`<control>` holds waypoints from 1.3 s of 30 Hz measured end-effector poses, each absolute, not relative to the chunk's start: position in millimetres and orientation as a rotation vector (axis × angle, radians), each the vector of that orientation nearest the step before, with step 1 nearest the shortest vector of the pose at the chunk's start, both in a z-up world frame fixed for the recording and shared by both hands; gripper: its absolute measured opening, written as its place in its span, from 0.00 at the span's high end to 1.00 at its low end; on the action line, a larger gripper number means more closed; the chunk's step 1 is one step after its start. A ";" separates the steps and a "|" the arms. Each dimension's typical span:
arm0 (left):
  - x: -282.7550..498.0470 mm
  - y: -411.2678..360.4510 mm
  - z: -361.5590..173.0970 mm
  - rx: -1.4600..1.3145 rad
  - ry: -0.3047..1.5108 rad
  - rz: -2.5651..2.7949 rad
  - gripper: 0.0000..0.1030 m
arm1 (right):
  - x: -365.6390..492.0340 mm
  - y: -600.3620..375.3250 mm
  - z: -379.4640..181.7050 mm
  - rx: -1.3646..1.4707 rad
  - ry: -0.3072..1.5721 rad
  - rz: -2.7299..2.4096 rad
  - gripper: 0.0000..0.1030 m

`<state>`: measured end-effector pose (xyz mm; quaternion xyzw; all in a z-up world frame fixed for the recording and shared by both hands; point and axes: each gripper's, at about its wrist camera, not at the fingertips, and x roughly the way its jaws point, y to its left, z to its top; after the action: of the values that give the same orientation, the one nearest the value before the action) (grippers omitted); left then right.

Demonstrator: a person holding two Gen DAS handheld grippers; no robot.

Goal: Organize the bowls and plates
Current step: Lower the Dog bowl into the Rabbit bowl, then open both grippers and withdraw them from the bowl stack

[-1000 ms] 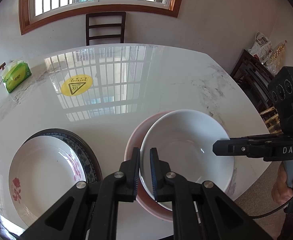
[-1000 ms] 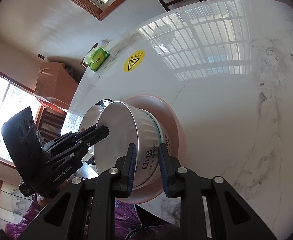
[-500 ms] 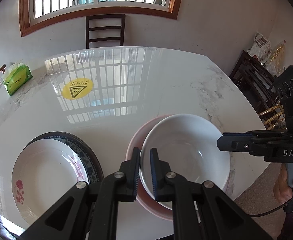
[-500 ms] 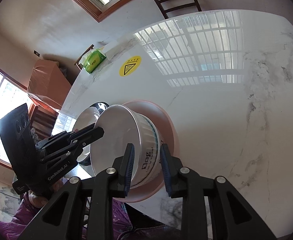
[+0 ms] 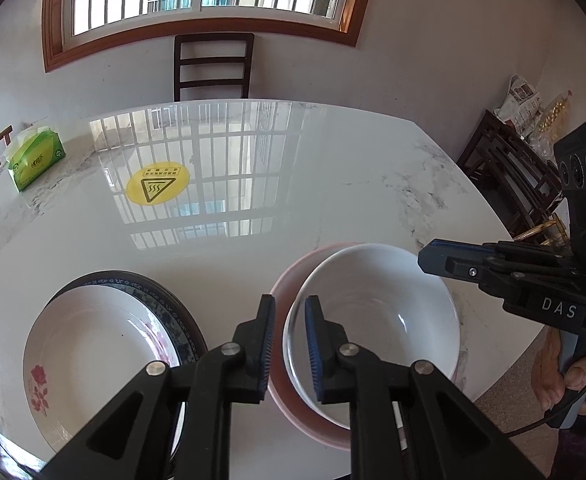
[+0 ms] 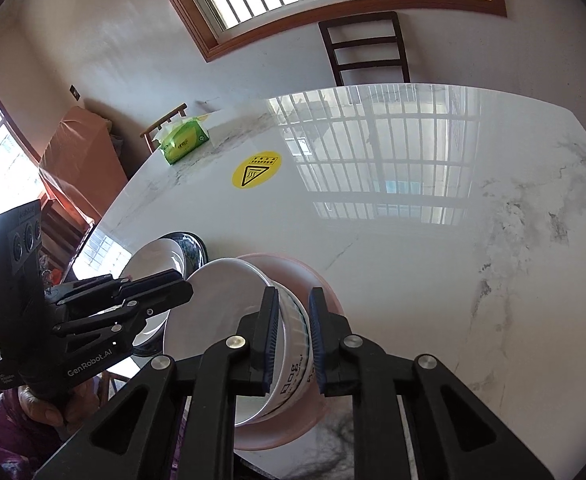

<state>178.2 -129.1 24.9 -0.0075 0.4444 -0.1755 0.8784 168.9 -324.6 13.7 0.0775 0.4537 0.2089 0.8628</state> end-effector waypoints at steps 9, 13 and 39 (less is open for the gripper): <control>182.8 -133.7 17.7 0.005 0.947 -0.370 0.79 | 163.2 -305.2 0.4 0.095 0.996 0.445 0.88; 186.5 -133.2 20.9 -0.002 0.944 -0.366 0.74 | 163.9 -309.7 -7.3 0.126 1.024 0.452 0.88; 164.5 -64.8 -3.8 -0.185 1.057 -0.366 0.44 | 87.4 -345.8 1.2 0.174 0.751 0.252 0.43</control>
<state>164.5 -64.8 -3.8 -0.0879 0.5005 -0.1735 0.8436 87.4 -345.8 1.2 0.0848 0.3654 0.1228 0.9188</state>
